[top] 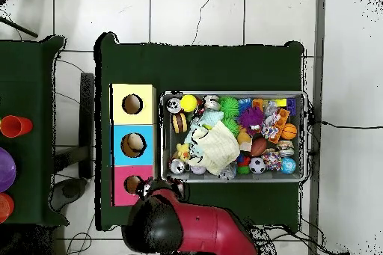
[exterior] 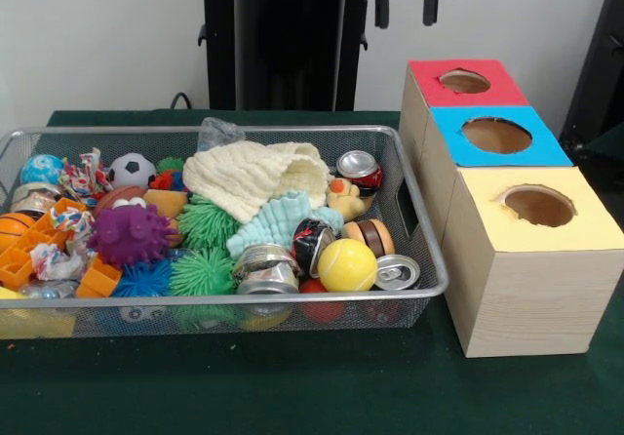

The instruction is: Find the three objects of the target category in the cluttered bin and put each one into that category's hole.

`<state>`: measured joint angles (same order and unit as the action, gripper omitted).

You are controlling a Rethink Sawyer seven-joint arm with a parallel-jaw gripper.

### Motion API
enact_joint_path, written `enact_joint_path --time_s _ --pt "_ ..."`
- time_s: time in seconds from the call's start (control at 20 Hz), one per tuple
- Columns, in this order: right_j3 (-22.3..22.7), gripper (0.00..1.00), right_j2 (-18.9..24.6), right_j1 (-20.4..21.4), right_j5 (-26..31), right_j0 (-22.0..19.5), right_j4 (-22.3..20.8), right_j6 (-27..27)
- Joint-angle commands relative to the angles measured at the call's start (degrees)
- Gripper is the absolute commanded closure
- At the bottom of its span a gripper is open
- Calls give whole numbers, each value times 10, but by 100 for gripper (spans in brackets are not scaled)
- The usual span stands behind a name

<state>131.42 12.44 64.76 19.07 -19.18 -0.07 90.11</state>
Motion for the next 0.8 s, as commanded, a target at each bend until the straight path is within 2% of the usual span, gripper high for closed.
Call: enact_joint_path --time_s 0.05,0.45,0.6,0.8 --pt "6 0 61 -67 -48 -33 -60 -11" --pt "-10 0 108 -105 -59 -85 -106 -14" --pt "-32 0 116 -137 -63 -111 -135 -26" --pt "-41 0 130 -142 -48 -155 -164 -39"
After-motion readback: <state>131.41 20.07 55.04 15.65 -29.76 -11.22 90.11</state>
